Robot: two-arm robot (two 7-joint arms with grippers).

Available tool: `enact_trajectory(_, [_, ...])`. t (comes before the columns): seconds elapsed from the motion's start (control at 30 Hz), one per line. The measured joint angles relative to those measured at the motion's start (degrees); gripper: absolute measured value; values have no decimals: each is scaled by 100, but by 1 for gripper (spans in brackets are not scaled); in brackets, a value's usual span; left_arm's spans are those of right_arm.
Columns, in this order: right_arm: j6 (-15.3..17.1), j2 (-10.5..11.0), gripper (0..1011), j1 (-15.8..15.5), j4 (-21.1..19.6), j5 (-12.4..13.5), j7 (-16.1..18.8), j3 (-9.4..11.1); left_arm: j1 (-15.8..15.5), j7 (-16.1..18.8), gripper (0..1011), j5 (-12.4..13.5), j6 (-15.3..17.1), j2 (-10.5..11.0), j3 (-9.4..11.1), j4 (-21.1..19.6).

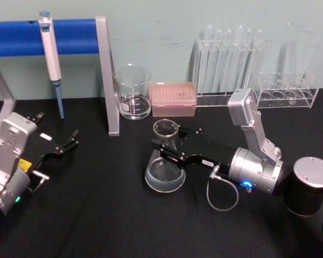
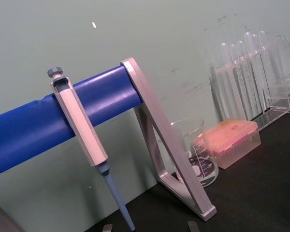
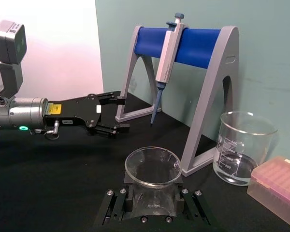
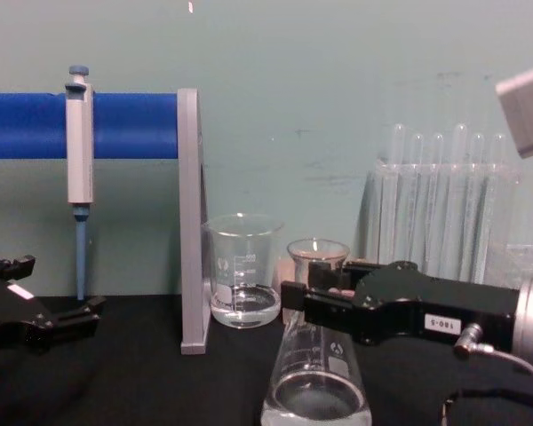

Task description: Grasp the erlenmeyer flask with one hand, shake it three times, then place it back.

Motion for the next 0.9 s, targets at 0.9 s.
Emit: enact_trajectory(0.9, [-53,-120,449,97,340,6,171,-111,0,0,1001,0,0,0,0,0])
